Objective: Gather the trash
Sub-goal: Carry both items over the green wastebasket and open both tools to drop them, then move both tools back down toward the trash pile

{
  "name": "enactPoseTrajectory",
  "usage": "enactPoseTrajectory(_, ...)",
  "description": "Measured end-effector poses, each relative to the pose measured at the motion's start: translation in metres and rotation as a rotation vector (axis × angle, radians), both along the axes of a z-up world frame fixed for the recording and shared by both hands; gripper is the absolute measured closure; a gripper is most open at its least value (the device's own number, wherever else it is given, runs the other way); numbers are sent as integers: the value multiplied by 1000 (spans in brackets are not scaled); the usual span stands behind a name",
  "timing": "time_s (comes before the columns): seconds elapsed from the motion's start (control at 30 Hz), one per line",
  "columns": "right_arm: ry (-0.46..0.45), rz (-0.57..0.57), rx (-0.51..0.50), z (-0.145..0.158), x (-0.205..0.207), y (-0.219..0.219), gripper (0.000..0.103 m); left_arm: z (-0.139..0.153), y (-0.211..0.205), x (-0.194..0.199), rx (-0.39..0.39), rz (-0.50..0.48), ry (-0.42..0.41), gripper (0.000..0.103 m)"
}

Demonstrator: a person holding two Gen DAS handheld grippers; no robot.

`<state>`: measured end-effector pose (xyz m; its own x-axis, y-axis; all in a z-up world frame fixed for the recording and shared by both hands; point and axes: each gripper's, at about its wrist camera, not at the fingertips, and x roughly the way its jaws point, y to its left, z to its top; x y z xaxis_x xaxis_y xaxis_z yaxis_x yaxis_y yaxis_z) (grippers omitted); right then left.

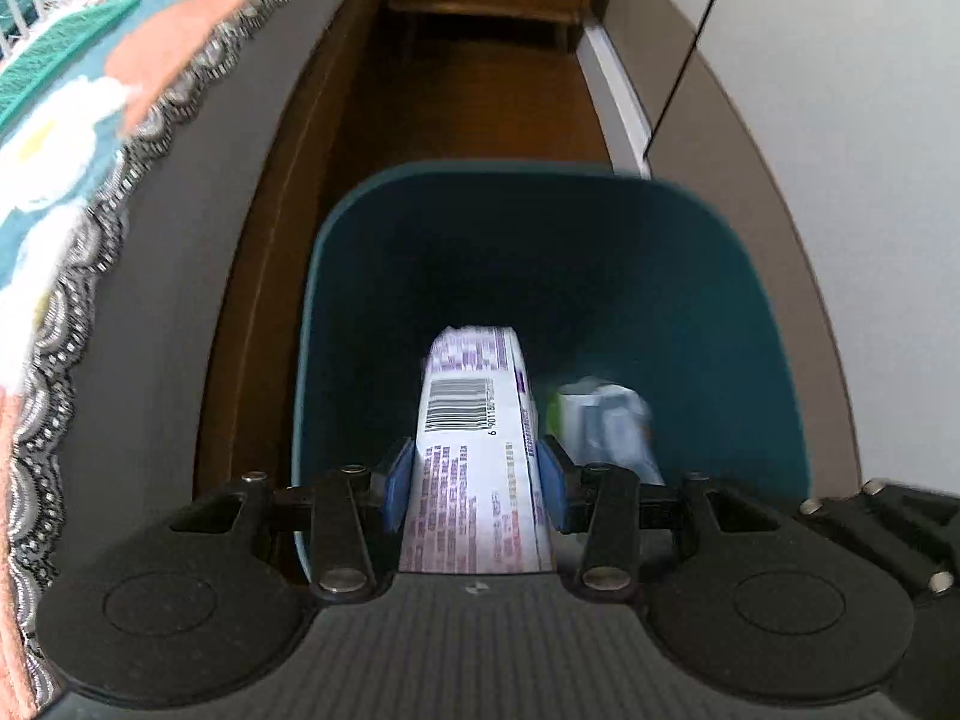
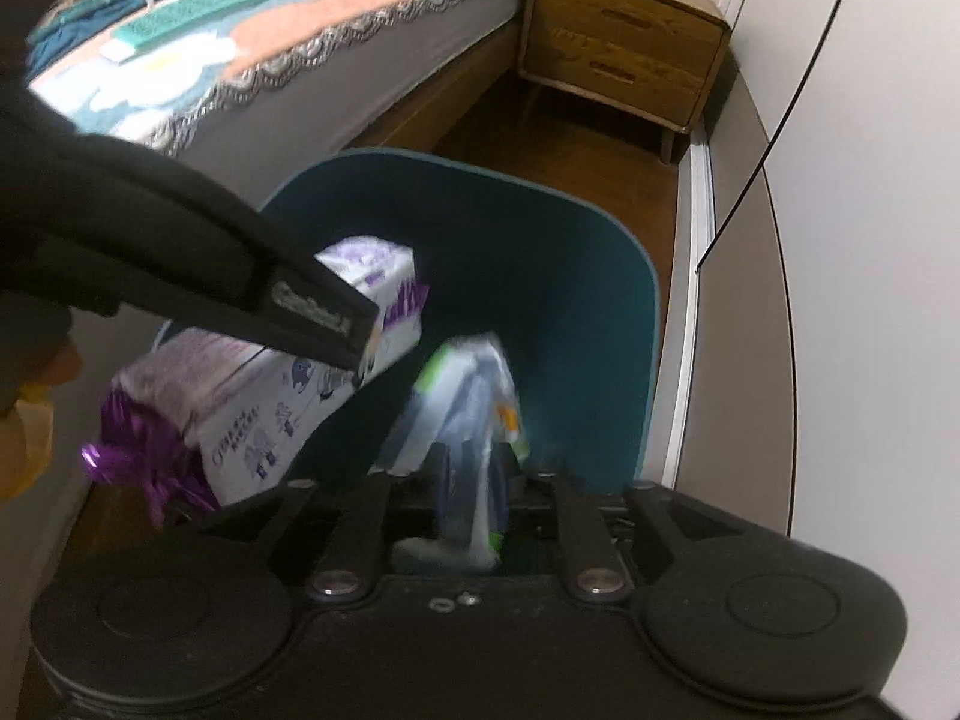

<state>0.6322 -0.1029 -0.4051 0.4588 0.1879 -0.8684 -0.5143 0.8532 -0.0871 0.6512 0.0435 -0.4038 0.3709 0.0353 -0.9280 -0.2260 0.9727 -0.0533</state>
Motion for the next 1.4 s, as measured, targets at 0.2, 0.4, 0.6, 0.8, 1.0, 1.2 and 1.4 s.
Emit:
enactPoseTrajectory(0.2,19,-15,26,5,-5,-2,79,-9,2,-4,-15,4,14,59)
enactPoseTrajectory(0.4,10,-21,50,16,-9,-5,71,3,1,-16,-33,-5,-37,48)
enactPoseTrajectory(0.6,-6,-52,93,31,-13,-15,66,23,-5,-31,-10,-46,-94,47)
enactPoseTrajectory(0.8,-28,-84,156,50,-29,-30,61,43,-10,-62,22,-89,-159,47)
enactPoseTrajectory(1.0,-66,-63,157,59,-50,-42,57,59,-17,-91,57,-122,-207,47)
enactPoseTrajectory(1.2,-66,-95,182,61,-69,-58,57,65,-25,-122,83,-137,-231,47)
enactPoseTrajectory(1.4,-62,-121,183,52,-99,-71,51,56,-35,-155,82,-154,-216,47)
